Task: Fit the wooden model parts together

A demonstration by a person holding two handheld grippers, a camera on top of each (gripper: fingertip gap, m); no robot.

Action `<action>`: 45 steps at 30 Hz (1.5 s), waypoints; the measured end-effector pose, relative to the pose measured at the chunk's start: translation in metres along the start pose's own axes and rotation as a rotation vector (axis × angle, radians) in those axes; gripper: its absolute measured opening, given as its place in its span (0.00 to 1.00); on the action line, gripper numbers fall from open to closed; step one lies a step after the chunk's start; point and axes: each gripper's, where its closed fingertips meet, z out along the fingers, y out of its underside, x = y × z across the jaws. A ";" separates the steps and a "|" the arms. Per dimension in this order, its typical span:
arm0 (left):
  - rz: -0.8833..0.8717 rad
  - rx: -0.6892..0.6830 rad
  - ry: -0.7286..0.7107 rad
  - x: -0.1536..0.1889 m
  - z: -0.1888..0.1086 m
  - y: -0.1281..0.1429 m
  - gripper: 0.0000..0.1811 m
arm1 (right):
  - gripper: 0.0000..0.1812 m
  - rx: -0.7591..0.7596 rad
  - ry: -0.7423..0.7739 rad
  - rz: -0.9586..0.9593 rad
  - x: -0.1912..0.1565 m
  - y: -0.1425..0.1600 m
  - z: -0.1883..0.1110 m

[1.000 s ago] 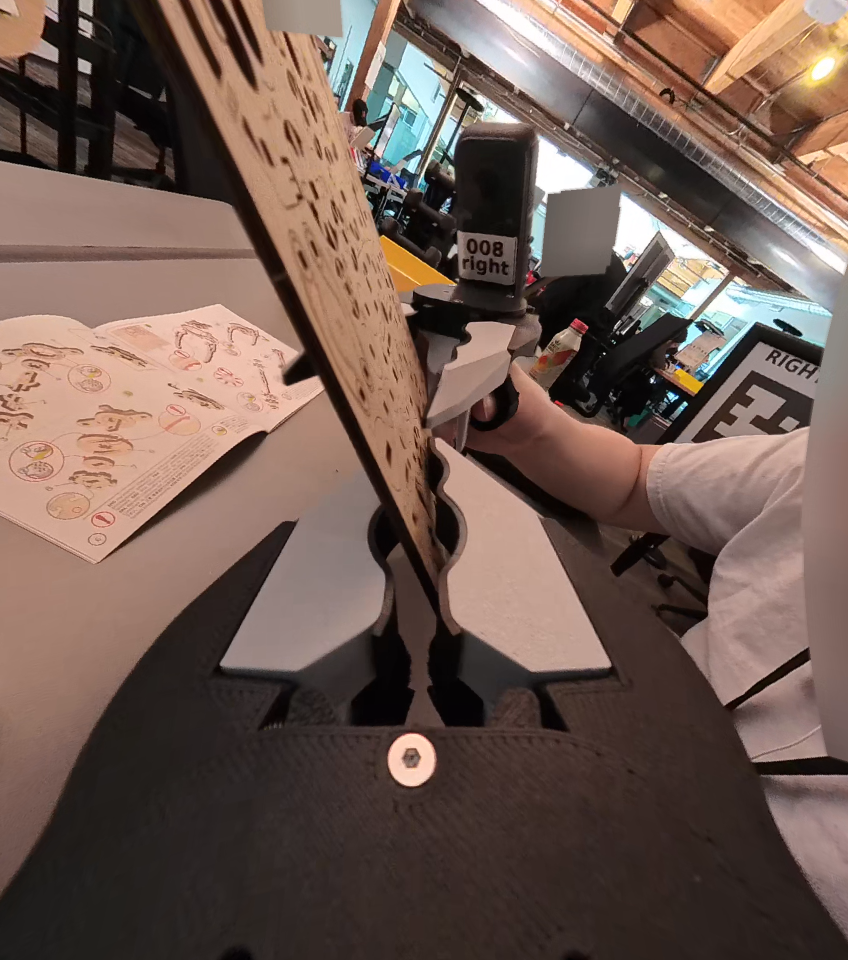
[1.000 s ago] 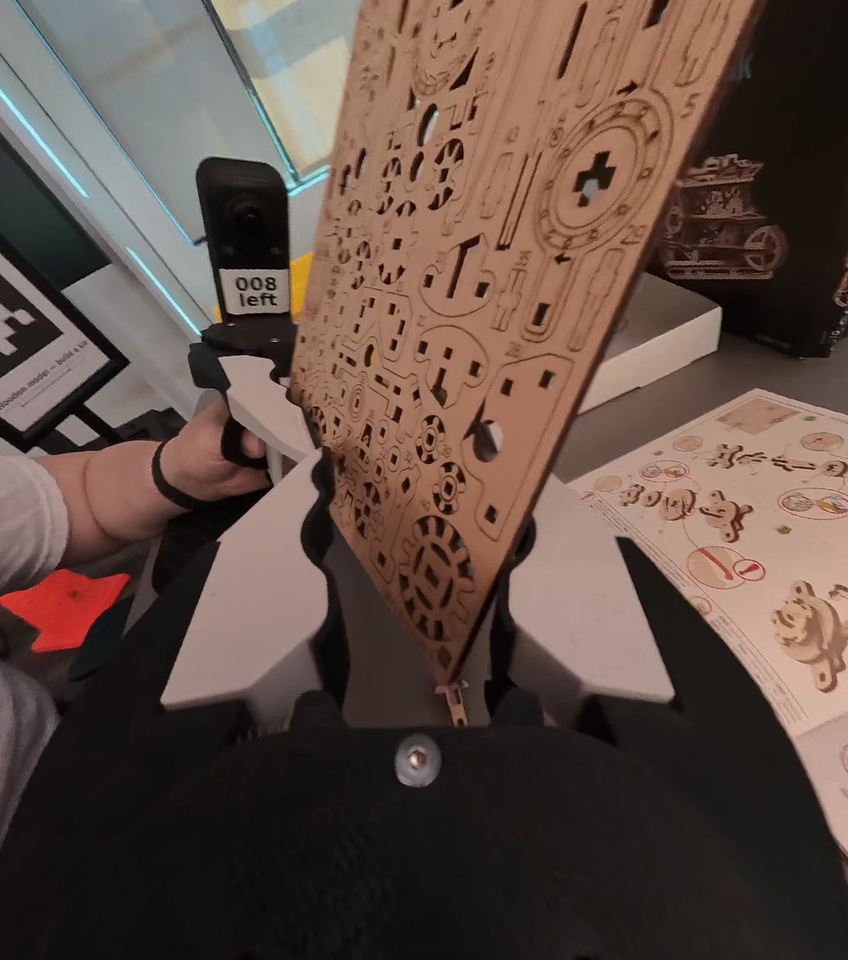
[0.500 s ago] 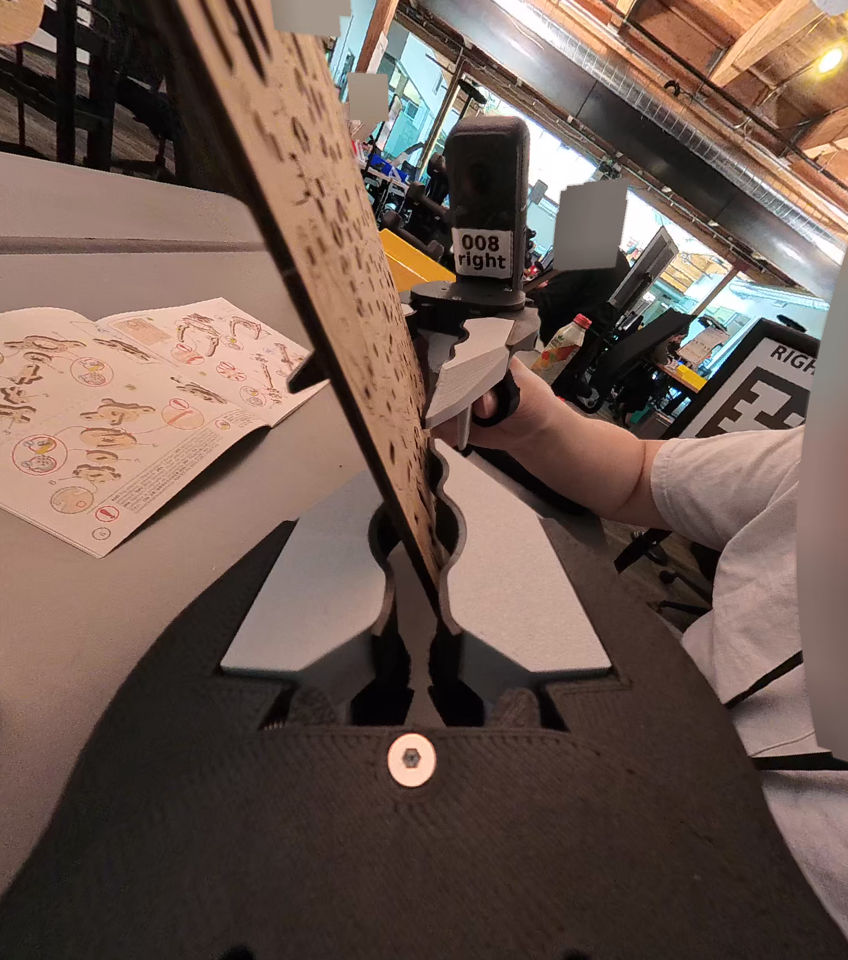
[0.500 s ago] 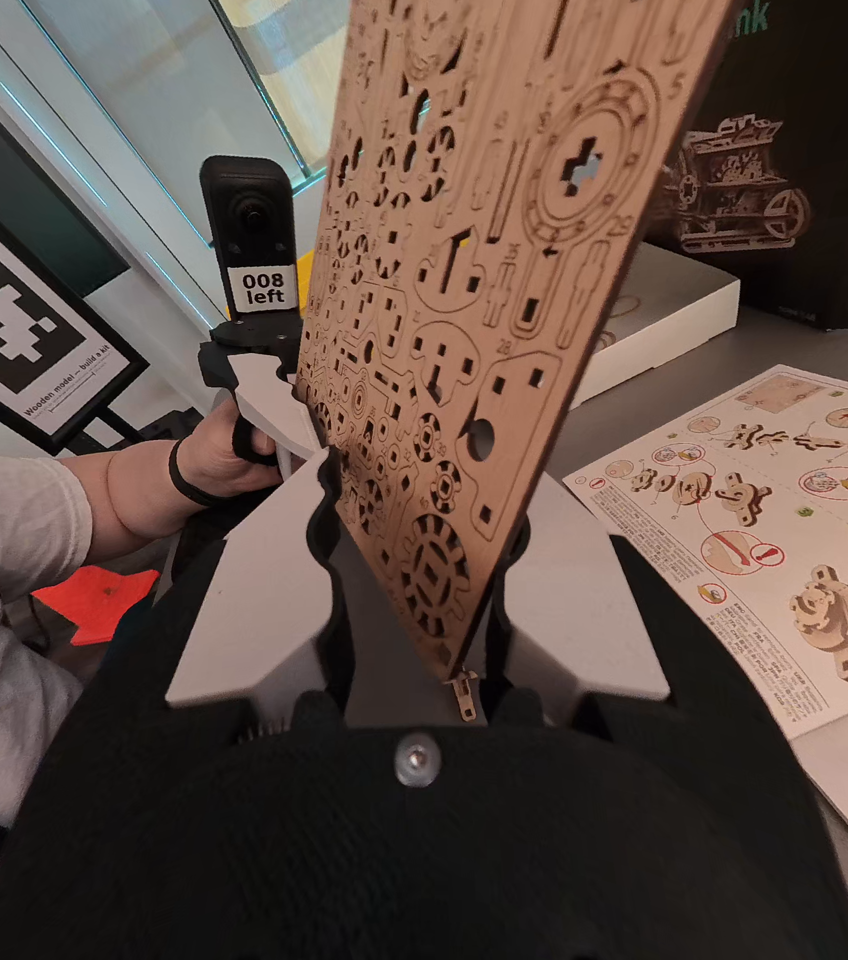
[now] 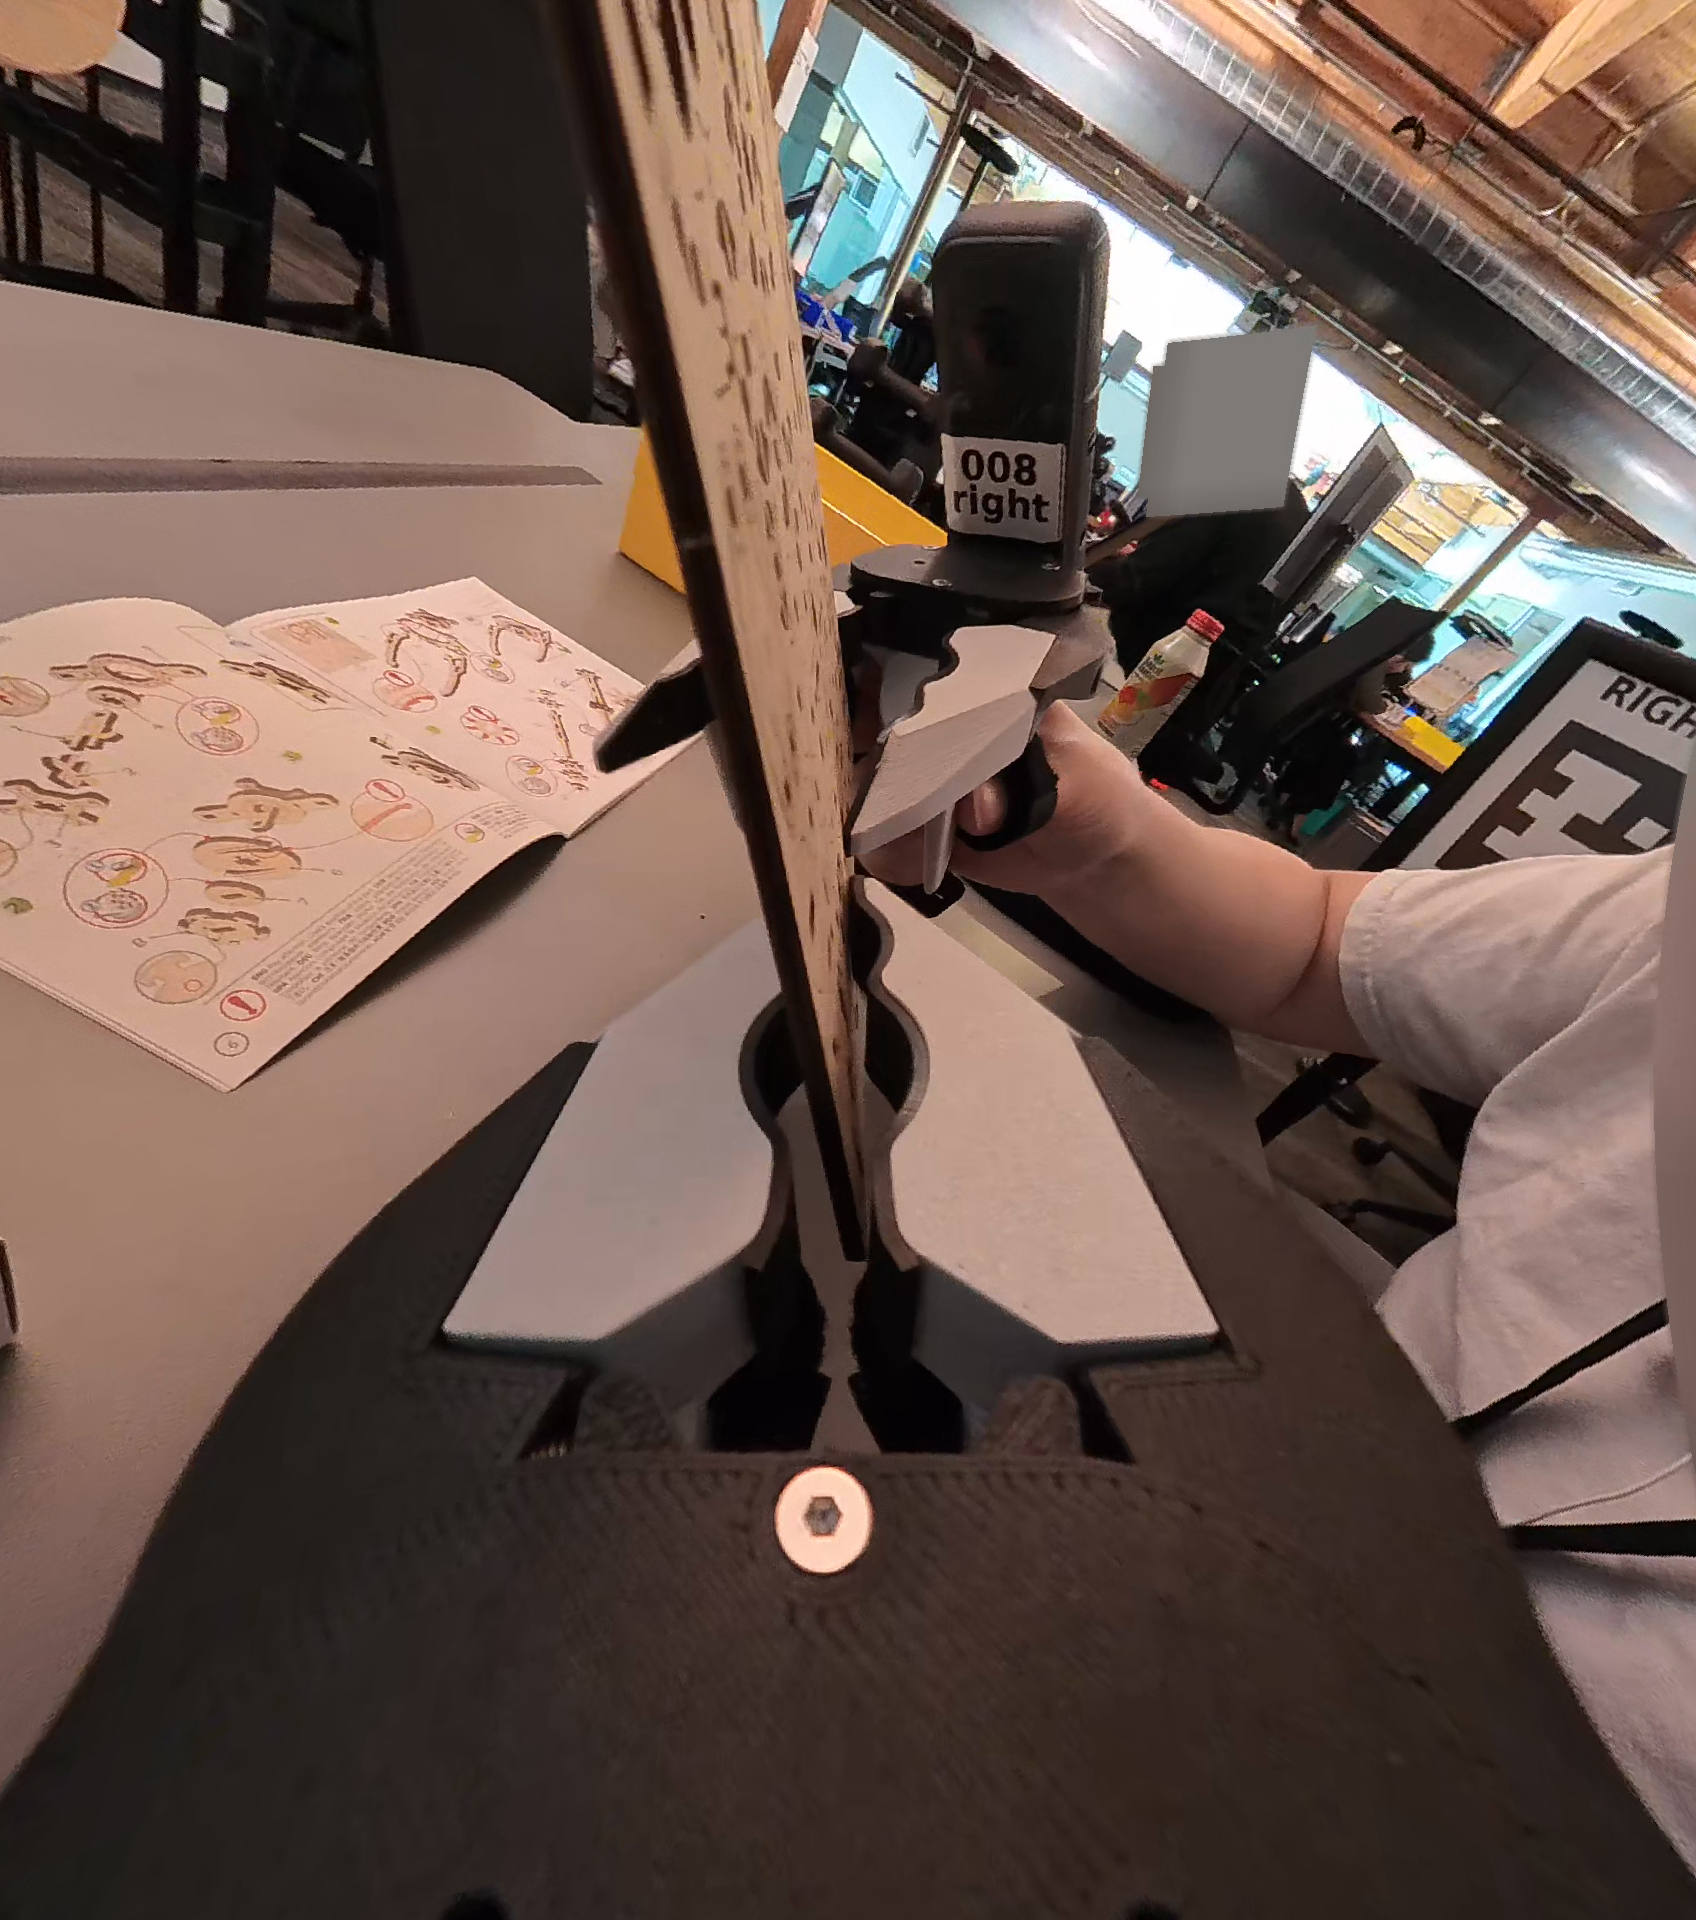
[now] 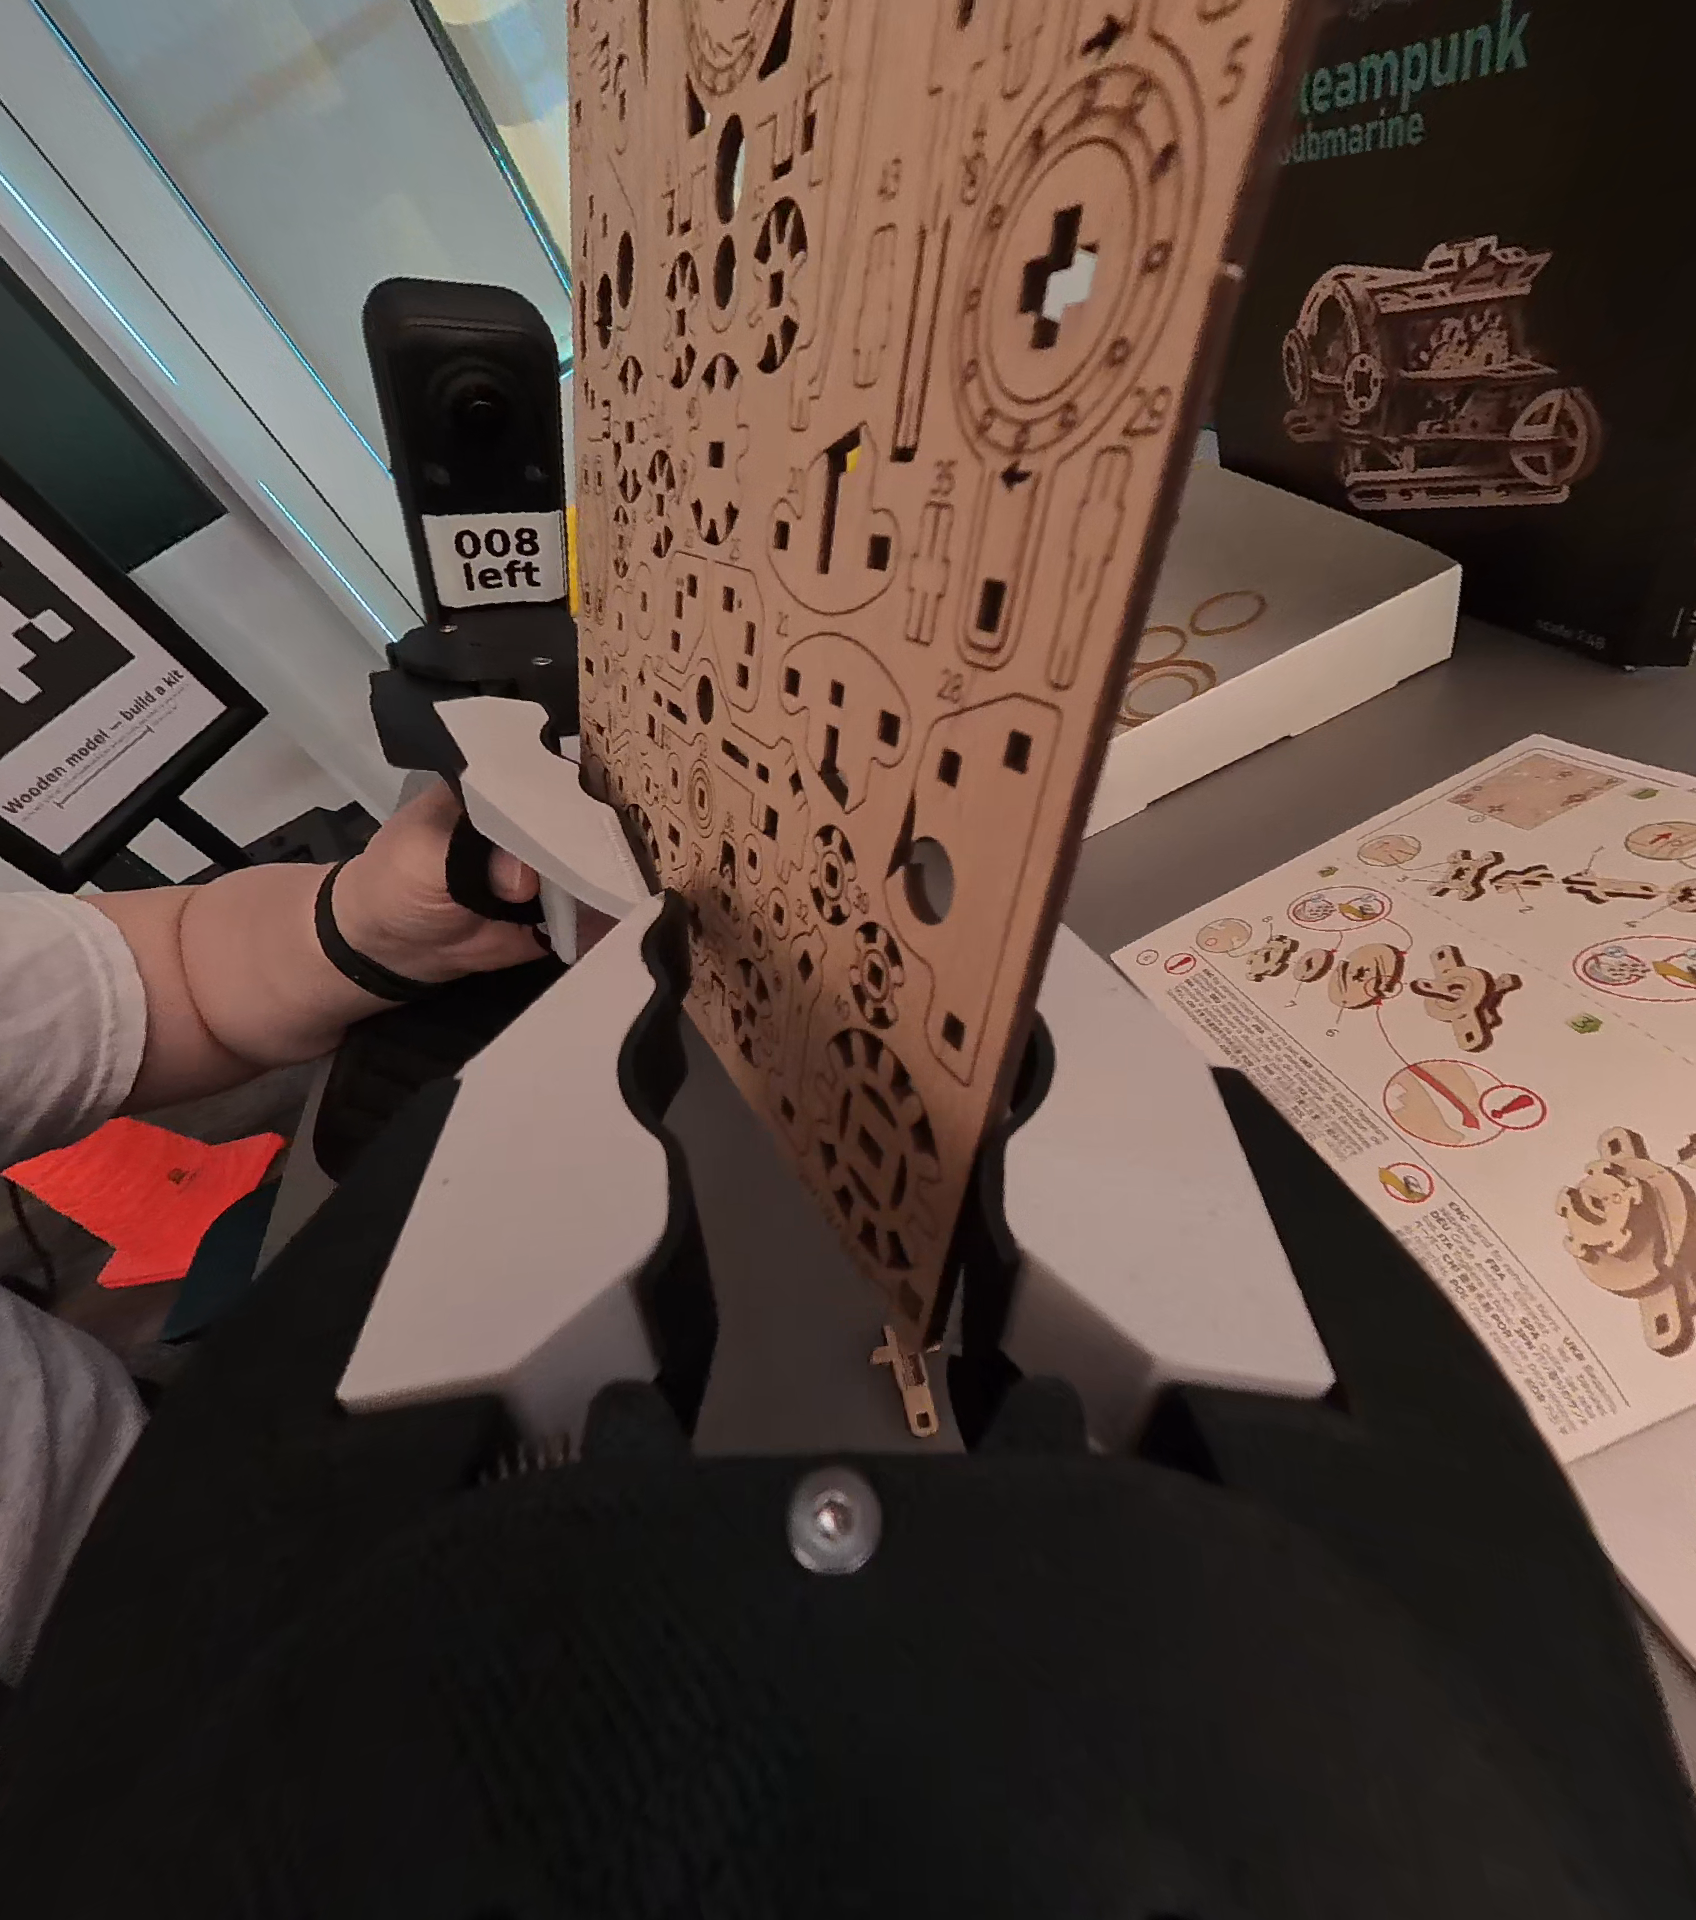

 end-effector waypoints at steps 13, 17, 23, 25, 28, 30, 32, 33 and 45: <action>-0.091 0.264 0.015 -0.007 -0.026 -0.038 0.00 | 0.35 0.256 -0.191 0.329 -0.001 -0.028 -0.010; -0.167 0.284 0.023 -0.012 -0.025 -0.034 0.00 | 0.27 0.287 -0.243 0.414 -0.015 -0.022 0.007; -0.115 0.234 -0.004 -0.009 -0.015 -0.026 0.00 | 0.09 0.352 -0.305 0.509 -0.022 -0.021 0.015; -0.091 0.229 -0.017 -0.008 -0.014 -0.025 0.01 | 0.02 0.351 -0.326 0.489 -0.026 -0.022 0.015; -0.051 0.230 -0.020 -0.005 -0.014 -0.027 0.02 | 0.01 0.364 -0.333 0.463 -0.028 -0.026 0.013; -0.013 0.228 0.001 0.000 -0.012 -0.028 0.08 | 0.02 0.358 -0.358 0.478 -0.029 -0.028 0.010; -0.006 0.233 0.062 0.010 -0.011 -0.031 0.17 | 0.02 0.347 -0.382 0.484 -0.028 -0.029 0.006; -0.023 0.241 0.084 0.012 -0.011 -0.033 0.20 | 0.01 0.337 -0.385 0.475 -0.028 -0.029 0.005; -0.258 0.237 0.231 0.003 -0.013 -0.026 0.03 | 0.01 0.185 -0.403 0.332 -0.032 -0.014 0.001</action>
